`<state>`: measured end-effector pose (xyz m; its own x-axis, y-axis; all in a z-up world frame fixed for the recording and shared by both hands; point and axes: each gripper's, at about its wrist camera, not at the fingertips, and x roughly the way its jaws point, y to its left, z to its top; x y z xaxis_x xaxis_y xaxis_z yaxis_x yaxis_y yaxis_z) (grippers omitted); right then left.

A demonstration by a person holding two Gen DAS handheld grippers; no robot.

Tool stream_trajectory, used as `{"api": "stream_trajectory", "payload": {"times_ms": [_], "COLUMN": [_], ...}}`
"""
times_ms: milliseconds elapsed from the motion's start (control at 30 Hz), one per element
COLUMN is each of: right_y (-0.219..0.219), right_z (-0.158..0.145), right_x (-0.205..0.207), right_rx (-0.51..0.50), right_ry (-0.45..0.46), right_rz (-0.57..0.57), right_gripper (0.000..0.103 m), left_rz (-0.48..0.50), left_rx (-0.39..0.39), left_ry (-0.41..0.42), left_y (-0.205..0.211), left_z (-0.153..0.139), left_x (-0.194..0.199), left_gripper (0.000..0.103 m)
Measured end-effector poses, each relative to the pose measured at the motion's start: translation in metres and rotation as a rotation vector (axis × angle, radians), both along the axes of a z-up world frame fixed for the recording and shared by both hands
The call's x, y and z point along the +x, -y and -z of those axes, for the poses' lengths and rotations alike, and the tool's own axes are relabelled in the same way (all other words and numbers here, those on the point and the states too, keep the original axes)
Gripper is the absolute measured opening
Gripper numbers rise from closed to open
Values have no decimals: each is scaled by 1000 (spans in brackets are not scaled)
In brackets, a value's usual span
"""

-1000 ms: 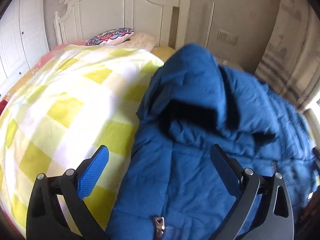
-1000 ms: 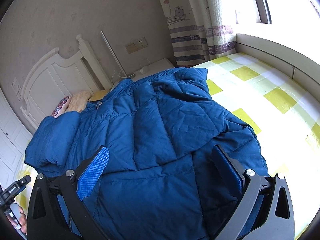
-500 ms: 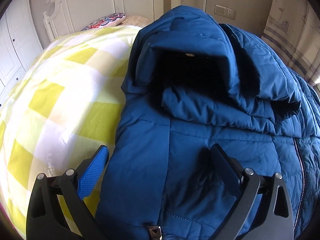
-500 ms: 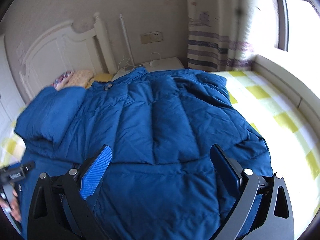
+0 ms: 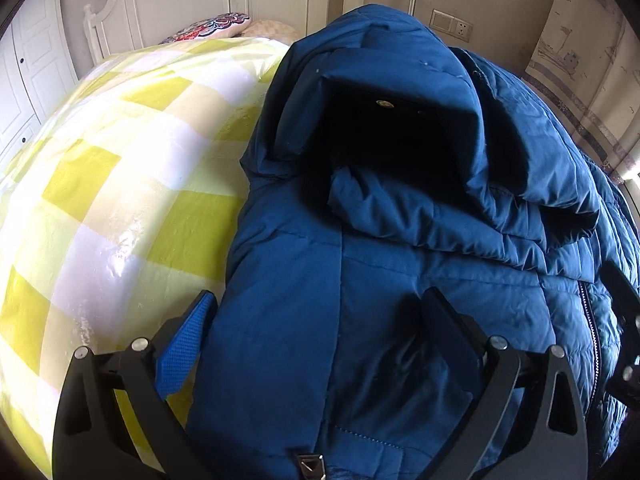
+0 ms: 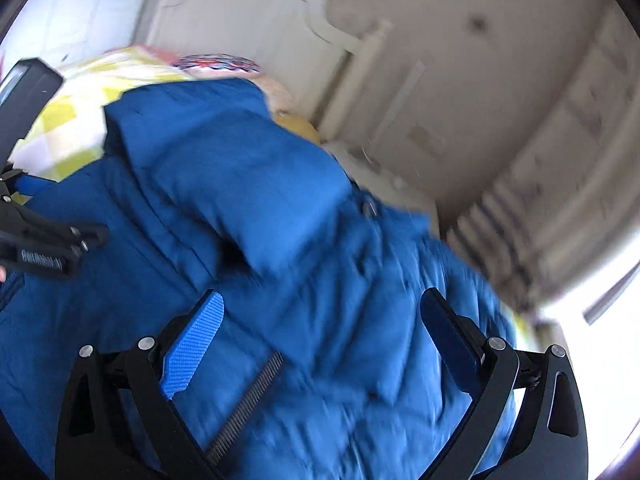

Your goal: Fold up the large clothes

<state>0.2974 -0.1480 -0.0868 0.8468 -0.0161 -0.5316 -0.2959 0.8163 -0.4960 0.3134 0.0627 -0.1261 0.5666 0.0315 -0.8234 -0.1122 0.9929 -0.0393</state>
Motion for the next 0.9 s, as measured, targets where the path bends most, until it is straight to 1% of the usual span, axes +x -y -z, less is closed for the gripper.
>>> {"api": "stream_trajectory", "payload": {"times_ms": [67,167,200,300,333,367,400,433,467,500,567,600,667,700,733,767,800,867,900], "right_y": [-14,-38,-44,-52,-52,-51,-45,-34,-22,-2,55,86,145,176,199,217,237,254,259], "right_z": [3,16,19,26,24,19,10,-4,-16,-32,-59,-67,-72,-69,-63,-55,-38,-5,14], "right_x": [7,26,29,46,48,49,49,45,42,38,33,30,27,29,29,30,33,37,38], "right_rx": [-39,-141,-156,-180,-164,-122,-43,66,159,292,591,721,927,1024,1076,1100,1109,1123,1135], "right_ry": [5,-1,-5,7,13,-5,-21,-10,-3,-4,-8,-3,-4,-23,-39,-57,-116,-202,-249], "right_rz": [-7,-1,0,-1,-16,-40,-48,-51,-49,-39,5,32,91,130,173,216,272,344,360], "right_gripper": [96,96,93,93,82,70,49,39,34,31,31,30,30,30,30,30,30,30,31], "left_rz": [0,0,0,0,0,0,0,0,0,0,-1,-1,-1,-1,-1,-1,-1,-1,-1], "left_rx": [0,1,1,0,-1,-1,-1,-1,-2,-2,-1,-1,-1,0,1,3,4,6,6], "left_ry": [1,0,0,0,1,1,1,1,1,2,1,1,1,1,1,0,0,-1,-1], "left_y": [-1,-1,-1,-1,-1,-1,0,0,-1,0,0,1,1,1,1,0,0,3,4], "left_z": [0,-1,0,-1,-1,0,0,0,0,0,-1,-1,-1,-1,0,0,0,0,0], "left_x": [-1,0,0,0,0,0,1,1,1,1,1,1,1,1,1,1,1,1,1], "left_gripper": [101,101,101,101,101,101,101,101,101,101,101,101,101,101,101,101,101,101,101]}}
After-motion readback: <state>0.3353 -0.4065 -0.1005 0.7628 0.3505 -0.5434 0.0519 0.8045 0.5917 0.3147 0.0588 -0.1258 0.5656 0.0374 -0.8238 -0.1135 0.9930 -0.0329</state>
